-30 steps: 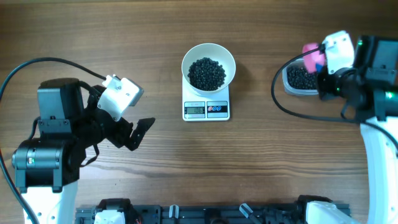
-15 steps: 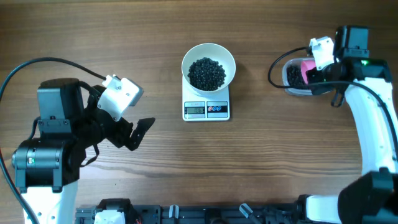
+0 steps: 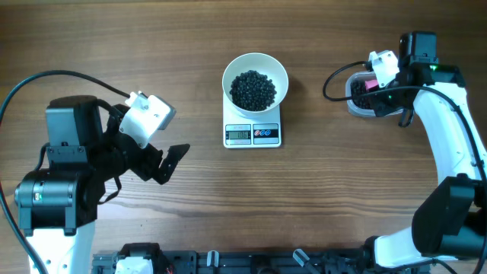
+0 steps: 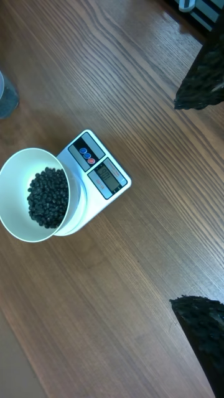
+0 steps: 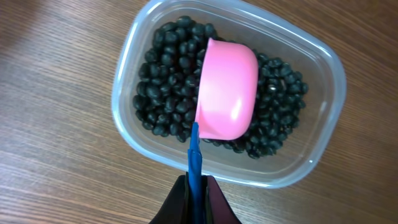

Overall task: Scoop item into bowl and weigh 150g on scale
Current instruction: 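Lower the scoop into the beans and fill it again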

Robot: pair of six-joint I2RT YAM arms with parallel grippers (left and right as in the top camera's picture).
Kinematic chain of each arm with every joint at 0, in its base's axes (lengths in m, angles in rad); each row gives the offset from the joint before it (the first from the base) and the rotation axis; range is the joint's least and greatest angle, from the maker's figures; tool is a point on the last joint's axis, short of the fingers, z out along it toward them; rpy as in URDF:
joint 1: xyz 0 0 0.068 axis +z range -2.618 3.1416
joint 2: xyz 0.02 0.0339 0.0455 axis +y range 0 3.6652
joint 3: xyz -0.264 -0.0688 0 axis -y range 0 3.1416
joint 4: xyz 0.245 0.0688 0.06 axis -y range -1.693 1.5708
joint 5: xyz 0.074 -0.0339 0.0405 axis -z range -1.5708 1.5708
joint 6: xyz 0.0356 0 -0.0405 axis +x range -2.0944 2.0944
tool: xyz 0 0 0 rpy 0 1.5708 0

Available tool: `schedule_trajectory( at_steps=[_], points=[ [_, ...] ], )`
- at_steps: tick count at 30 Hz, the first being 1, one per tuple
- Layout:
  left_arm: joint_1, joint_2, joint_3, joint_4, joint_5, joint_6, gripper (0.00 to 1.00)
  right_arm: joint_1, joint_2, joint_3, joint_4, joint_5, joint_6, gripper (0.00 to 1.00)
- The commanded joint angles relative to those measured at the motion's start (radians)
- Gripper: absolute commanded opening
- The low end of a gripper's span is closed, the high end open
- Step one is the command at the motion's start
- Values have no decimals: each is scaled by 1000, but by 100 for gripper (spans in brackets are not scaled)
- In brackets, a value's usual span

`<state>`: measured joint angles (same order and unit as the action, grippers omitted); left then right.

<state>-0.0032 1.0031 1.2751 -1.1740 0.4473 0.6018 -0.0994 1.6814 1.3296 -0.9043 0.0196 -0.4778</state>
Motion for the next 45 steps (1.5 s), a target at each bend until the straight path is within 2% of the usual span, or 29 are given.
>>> schedule_trajectory(
  at_steps=[1, 6, 16, 24, 45],
  points=[
    [7, 1, 15, 2, 19, 19, 100, 0, 21, -2, -13, -132, -24, 4],
    [7, 1, 16, 2, 19, 19, 100, -20, 21, -2, -24, -187, -15, 4],
    [7, 1, 15, 2, 19, 19, 100, -186, 21, -1, -74, -447, 10, 4],
    [7, 1, 16, 2, 19, 19, 100, -191, 21, -1, -95, -447, 11, 4],
    [7, 1, 15, 2, 19, 19, 100, -232, 99, -2, -98, -554, 125, 4]
  ],
)
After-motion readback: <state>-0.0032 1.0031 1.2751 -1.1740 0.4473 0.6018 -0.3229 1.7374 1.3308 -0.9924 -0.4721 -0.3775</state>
